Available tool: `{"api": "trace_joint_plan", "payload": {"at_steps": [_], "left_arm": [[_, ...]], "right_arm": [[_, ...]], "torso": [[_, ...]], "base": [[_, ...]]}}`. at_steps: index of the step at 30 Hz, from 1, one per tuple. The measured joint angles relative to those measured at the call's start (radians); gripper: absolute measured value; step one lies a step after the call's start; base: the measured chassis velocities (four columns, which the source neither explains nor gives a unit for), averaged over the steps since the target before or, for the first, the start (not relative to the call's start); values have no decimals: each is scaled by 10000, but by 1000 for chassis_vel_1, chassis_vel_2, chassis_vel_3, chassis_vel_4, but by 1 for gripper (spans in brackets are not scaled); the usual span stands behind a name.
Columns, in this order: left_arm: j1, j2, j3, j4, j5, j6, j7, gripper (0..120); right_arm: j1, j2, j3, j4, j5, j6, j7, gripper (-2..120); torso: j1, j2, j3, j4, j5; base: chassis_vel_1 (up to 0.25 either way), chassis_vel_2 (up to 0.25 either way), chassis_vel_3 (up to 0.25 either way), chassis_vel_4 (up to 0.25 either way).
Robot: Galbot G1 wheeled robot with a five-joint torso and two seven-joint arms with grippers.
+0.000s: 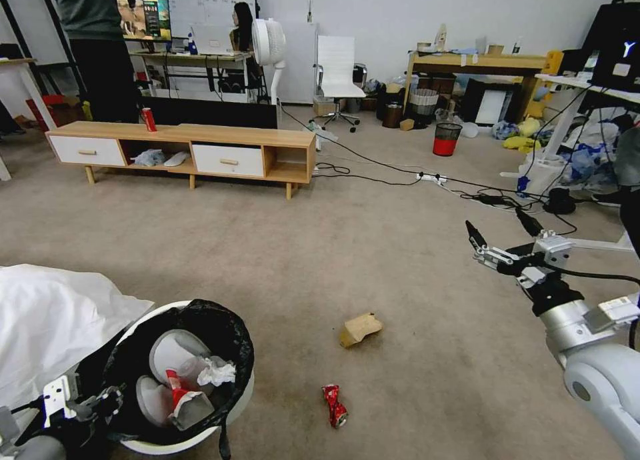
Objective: Pick up the trash bin, then pick up the garbage from the floor and place it into the trash bin.
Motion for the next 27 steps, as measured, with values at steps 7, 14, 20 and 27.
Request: {"api": "trace_joint_plan", "payload": {"at_steps": [7,14,20,27], "left_arm": [[-7,88,-62,-39,-67,0,1,1],[-355,346,351,200,-84,0,12,1],[-515,439,529,362,-61,0,25,1],[-622,495,653,568,4,0,45,1]], "right_arm": [[375,-729,-1695,649,771,-2257,557,100],[1016,-1370,-3997,1318,2726,-5765,2316,100],[2170,-873,-5954,766,3441,-6937,2947,100],[2687,-341,-7305,-420,4027,-7721,3299,100]], "torso": [[1,0,0,6,0],[1,-1,0,-3,1],[2,0,0,4,1],[2,0,1,2,-2]], "base": [[0,0,0,0],[0,0,0,0],[0,0,0,0],[0,0,0,0]]}}
